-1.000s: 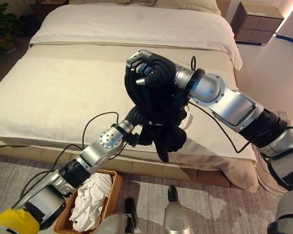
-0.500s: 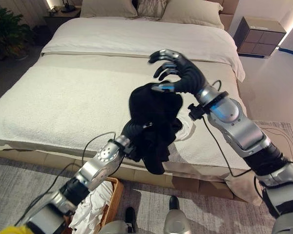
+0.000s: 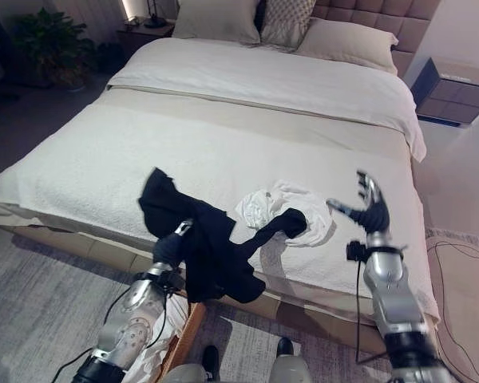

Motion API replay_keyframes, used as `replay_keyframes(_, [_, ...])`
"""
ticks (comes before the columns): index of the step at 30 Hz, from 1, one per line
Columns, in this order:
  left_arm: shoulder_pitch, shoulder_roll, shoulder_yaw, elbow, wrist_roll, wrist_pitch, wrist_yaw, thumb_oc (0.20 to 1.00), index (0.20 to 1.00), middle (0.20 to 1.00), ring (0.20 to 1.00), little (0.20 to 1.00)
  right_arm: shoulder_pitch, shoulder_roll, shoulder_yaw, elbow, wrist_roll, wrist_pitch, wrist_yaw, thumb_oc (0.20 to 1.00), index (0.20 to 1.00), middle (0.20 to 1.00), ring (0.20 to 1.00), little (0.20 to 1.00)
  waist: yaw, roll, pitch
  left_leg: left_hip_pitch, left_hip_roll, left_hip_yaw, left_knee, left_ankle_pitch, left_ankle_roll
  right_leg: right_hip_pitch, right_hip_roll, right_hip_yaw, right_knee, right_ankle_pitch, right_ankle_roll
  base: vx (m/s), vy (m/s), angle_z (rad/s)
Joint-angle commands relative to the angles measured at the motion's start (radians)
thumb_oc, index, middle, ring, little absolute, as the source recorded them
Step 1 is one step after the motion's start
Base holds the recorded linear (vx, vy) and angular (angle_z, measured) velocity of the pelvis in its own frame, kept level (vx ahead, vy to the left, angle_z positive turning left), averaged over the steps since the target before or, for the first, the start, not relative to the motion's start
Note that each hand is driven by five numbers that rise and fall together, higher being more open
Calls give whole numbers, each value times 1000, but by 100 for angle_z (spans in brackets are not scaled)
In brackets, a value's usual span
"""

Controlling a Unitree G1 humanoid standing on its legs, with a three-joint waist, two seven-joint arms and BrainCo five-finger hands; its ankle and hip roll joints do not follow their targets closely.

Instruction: Pick up clothes into the bucket

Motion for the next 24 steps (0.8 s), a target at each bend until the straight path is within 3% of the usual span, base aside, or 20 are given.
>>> replay_keyframes(1, [-9,20,81,-155,48,-104,-8,200,200,200,200,200,4,36,-38,-11,2,-73,-4,1000,1000,1000,1000,1000,19,-25,-56,-45,-2,-36,10,-38,-17,0,-4,-46,68,-88,26,-21,0,4])
replay_keyframes(9, [82,31,283,-169,162,-154,48,200,200,200,200,200,116,119,27,88,-26,-79,41,1000,1000,1000,1000,1000,26,-26,-38,-47,3,-11,1,-33,-20,-5,6,-31,30,-69,25,-15,9,0])
replay_keyframes(10, [107,34,357,-186,176,-177,67,200,200,200,200,200,134,121,37,145,-61,-70,45,1000,1000,1000,1000,1000,32,-25,-27,-51,3,-3,7,-36,-20,-10,7,-25,26,-64,27,-27,26,-18])
replay_keyframes(15, [145,47,509,-226,171,-228,89,200,200,200,200,200,158,116,62,344,-138,-42,60,1000,1000,1000,1000,1000,49,-24,-8,-61,2,7,27,-47,-21,-14,3,-18,24,-57,31,-5,24,-8])
replay_keyframes(24, [100,104,627,-299,142,-296,116,200,200,200,200,200,132,124,111,751,-205,-1,68,1000,1000,1000,1000,1000,73,-21,10,-84,-6,-9,68,-61,-25,-13,-10,-28,39,-65,34,6,8,-1])
